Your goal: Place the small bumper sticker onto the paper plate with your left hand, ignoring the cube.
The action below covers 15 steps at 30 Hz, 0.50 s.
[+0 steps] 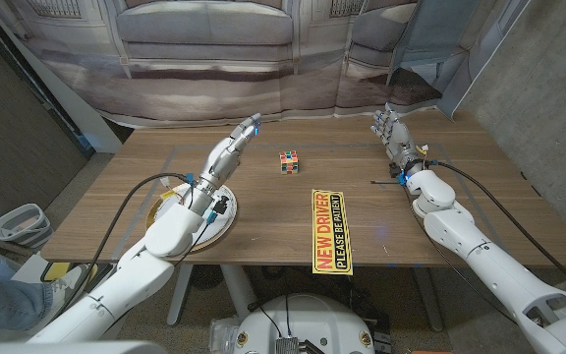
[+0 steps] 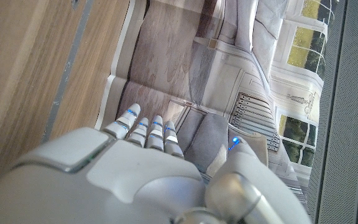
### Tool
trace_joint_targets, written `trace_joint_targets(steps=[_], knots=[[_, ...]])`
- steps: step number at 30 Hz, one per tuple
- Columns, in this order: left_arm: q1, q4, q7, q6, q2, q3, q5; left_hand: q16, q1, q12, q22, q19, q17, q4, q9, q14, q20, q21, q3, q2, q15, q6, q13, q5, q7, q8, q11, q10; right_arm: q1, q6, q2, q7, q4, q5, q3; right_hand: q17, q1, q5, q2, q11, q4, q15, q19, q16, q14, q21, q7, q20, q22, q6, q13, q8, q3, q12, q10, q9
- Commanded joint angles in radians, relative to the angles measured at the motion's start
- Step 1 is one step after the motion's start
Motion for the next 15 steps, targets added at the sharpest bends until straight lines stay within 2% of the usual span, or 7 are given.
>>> trace_joint_targets(steps=[1,15], knots=[[0.014,-0.020,0.002,-0.006,0.013,-0.001,0.046,0.002,0.014,0.006,0.003,0.001,0.004,-0.006,0.003,0.001,-0.017,-0.001,0.003,-0.002,0.002,0.003,0.003,0.011,0.004,0.007,-0.008,0.006,0.007,0.000,0.006,-0.001,0.006,-0.004,-0.004,0.005,0.008,0.005,0.001,-0.001,-0.007,0.001,0.012,-0.005,0.006,-0.002,0.000,-0.026,0.001,0.007,0.002,-0.005,0.001,-0.005,0.013,0.005],[0.023,-0.018,-0.002,-0.040,0.014,-0.003,0.067,0.001,0.029,0.005,0.003,0.006,0.003,-0.016,0.003,0.007,-0.016,-0.003,0.002,-0.003,0.000,0.012,0.003,0.014,0.002,0.007,-0.007,0.013,0.008,0.006,0.008,-0.011,0.003,-0.008,-0.001,0.005,0.010,0.005,0.003,-0.004,-0.010,-0.002,0.025,-0.001,0.021,-0.004,0.000,-0.026,0.002,0.007,0.002,-0.005,0.000,-0.004,0.021,0.006]])
